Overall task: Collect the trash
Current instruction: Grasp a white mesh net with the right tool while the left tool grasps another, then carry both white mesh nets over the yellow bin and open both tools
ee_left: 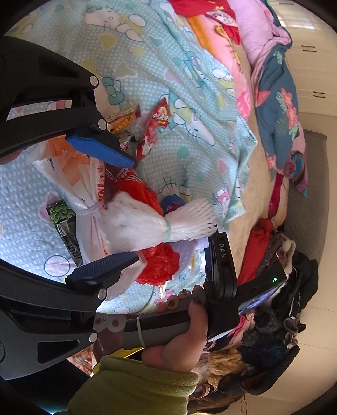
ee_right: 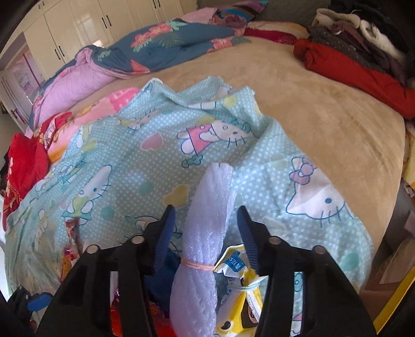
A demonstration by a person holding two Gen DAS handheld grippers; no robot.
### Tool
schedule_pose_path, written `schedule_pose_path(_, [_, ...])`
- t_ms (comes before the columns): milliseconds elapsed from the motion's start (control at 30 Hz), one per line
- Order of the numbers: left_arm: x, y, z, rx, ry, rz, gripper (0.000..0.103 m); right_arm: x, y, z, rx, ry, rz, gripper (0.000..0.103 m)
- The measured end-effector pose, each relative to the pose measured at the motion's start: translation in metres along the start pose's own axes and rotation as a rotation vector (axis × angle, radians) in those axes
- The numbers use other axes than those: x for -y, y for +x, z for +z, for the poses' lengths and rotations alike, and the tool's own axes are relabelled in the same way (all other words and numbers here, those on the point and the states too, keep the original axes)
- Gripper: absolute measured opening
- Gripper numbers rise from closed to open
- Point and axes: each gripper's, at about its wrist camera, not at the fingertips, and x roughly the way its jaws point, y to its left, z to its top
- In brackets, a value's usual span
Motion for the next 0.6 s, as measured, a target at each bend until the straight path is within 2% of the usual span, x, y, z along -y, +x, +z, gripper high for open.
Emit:
schedule_pose_path(67, [0.0,0.002,0.0,-0.01,0.008,0.009,0.052,0.001,0.008,-0.001,-0.027,0.011,0.01,0.024])
schedule_pose_path(333, [0.005,0.001,0.006,0.016,0.001,-0.01,0.042,0.002,-0.006,-0.007,-0.011,0.016,0.042,0.021])
schedule_pose_path(400, [0.007,0.002,0.009,0.016,0.005,-0.018,0.032,0.002,-0.011,-0.007,0.003,0.014,0.041,0.02])
schedule_pose_path(433, [0.008,0.004,0.009,0.008,0.006,-0.013,0.022,0.002,-0.015,-0.007,0.012,0.015,0.042,0.02])
schedule_pose_path(467, [0.008,0.006,0.01,-0.002,0.0,-0.01,0.016,0.002,-0.019,-0.007,0.02,0.015,0.044,0.019])
schedule_pose_path(600, [0.001,0.004,0.011,-0.003,-0.056,-0.04,0.01,0.004,-0.041,-0.005,0.072,0.019,0.061,0.017])
